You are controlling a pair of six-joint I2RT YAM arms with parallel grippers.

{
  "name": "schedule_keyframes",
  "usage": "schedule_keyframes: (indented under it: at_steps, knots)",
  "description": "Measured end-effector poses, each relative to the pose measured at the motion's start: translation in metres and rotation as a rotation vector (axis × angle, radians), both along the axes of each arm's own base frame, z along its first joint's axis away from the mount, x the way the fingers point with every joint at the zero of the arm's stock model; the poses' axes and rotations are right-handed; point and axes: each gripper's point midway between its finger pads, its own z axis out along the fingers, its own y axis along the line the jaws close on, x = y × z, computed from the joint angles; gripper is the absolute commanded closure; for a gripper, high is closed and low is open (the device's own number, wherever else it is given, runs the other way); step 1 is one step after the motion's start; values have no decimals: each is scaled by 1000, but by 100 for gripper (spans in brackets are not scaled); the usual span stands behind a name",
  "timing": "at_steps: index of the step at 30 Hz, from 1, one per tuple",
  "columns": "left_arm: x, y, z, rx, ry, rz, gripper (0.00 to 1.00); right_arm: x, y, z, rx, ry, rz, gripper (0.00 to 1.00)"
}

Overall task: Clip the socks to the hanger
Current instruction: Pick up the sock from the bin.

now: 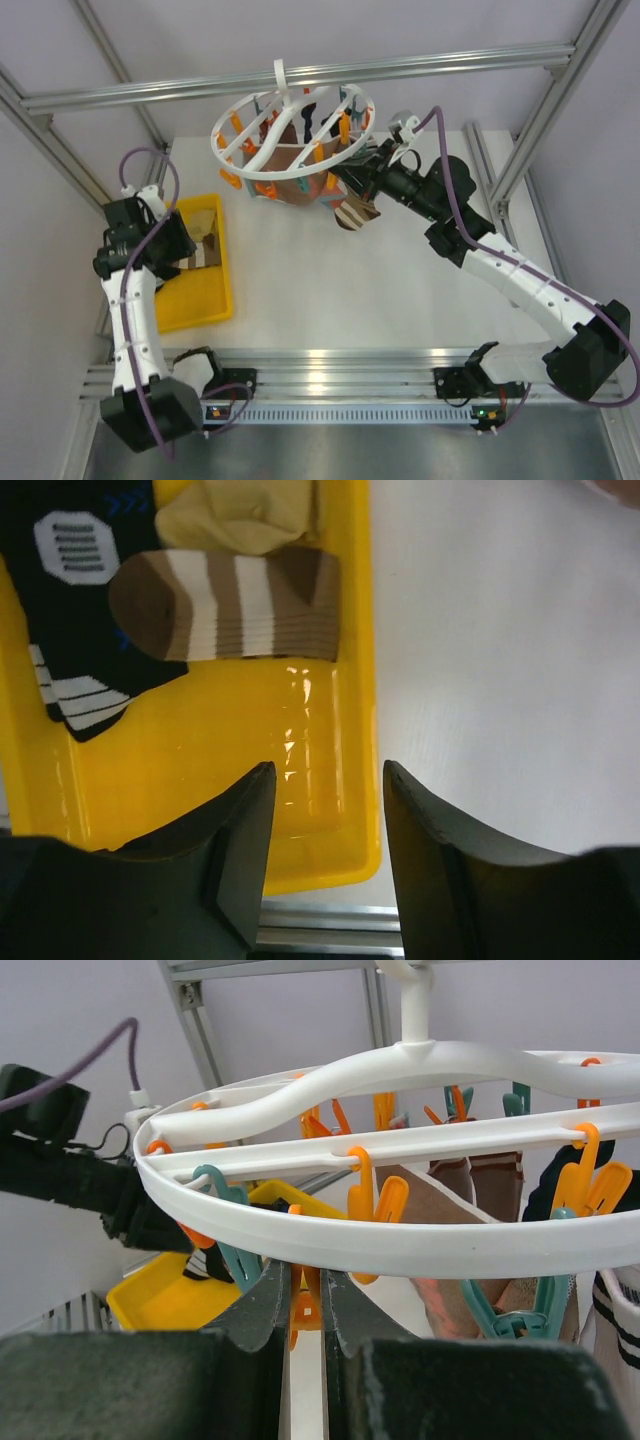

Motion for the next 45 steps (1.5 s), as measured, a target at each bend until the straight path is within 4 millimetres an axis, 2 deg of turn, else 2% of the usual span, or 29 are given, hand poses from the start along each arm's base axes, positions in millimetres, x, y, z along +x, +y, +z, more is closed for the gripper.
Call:
schedule_keyframes:
  at_steps: [2,5,8,10,19,26,29,31,32,34,35,38,39,42,45]
  knots:
    - [5,27,-18,-33,76,56,46,0,0,0,-2,1,2,100]
    - [9,64,-59,-86,217,119,42,-1,0,-1,-4,2,5,100]
    - [12,80,-93,-110,322,119,41,-1,0,-1,-5,2,8,100]
    - [16,85,-108,-107,357,104,41,0,0,-1,-5,1,8,100]
    - [59,111,-127,-26,311,50,43,0,-1,-2,-7,2,8,100]
    - [75,118,-152,25,331,18,45,0,-1,-2,-8,5,7,100]
    - [79,124,-165,45,356,29,52,1,-2,-3,-9,5,5,100]
    - [83,127,-168,62,362,27,56,2,-3,-3,-9,6,2,100]
    - [85,127,-168,72,361,25,63,3,-3,-3,-9,6,1,100]
    - [91,126,-165,89,351,18,72,3,-4,-3,-10,6,1,100]
    - [95,126,-163,97,342,14,80,4,-5,-3,-10,5,-1,100]
    - [104,123,-156,109,319,2,89,6,-7,-4,-12,5,-2,100]
    - [105,122,-154,115,314,-5,97,6,-7,-4,-13,5,-2,100]
    - [105,119,-146,127,301,-16,100,6,-9,-10,-18,12,-3,100]
    - [104,118,-126,154,262,-21,100,6,-10,-13,-22,18,-5,100]
